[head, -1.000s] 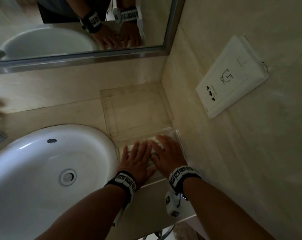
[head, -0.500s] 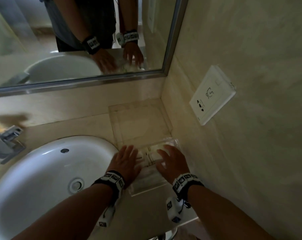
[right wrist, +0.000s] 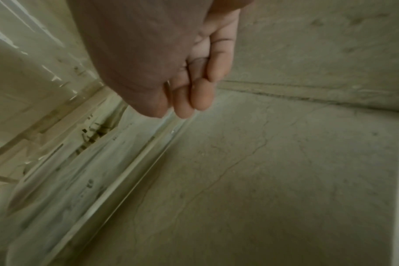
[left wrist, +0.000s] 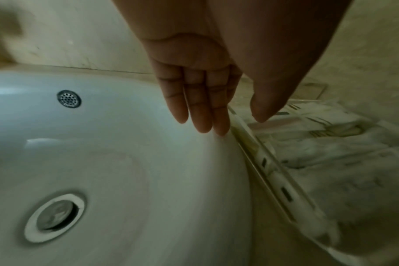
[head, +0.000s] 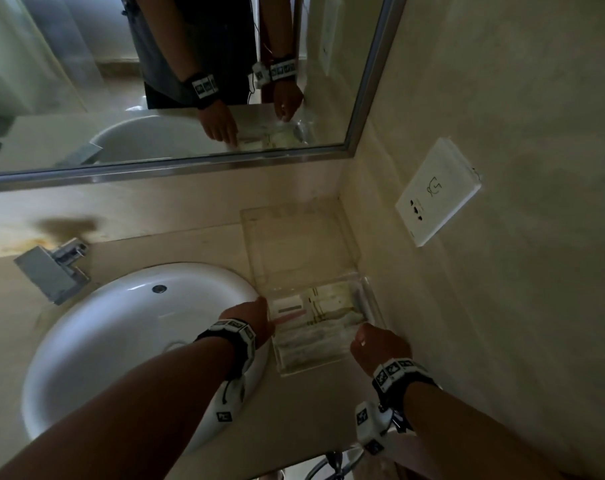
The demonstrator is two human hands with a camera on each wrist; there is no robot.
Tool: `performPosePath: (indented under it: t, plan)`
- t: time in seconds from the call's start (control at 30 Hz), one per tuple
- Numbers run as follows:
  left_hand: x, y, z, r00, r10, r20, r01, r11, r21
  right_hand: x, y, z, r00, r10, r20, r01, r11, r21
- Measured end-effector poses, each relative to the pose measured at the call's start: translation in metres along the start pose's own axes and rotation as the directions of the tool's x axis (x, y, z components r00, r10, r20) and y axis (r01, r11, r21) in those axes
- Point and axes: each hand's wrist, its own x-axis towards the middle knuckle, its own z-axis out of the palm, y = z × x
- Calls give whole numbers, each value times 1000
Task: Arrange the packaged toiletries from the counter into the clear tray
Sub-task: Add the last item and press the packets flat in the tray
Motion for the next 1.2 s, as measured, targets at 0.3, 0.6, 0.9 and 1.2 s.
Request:
performPosePath:
  t: [0.3,0.6,0.9,1.2]
  plan:
    - [13,12,18,998,21,52,-19,999,-46,1,7,15,994,80,71,-96,956,276]
    - [27,13,22,997,-32,76,35,999,-38,10,11,32,959,196,204,-283,683,673]
    - [40,2,27,999,-51,11,52,993,-102,15,0,23,950,226,215,-310,617,724]
    - [42,-2,15,997,-65,-40,59,988,-142,31,-8,18,959,211,190,-282,616,735]
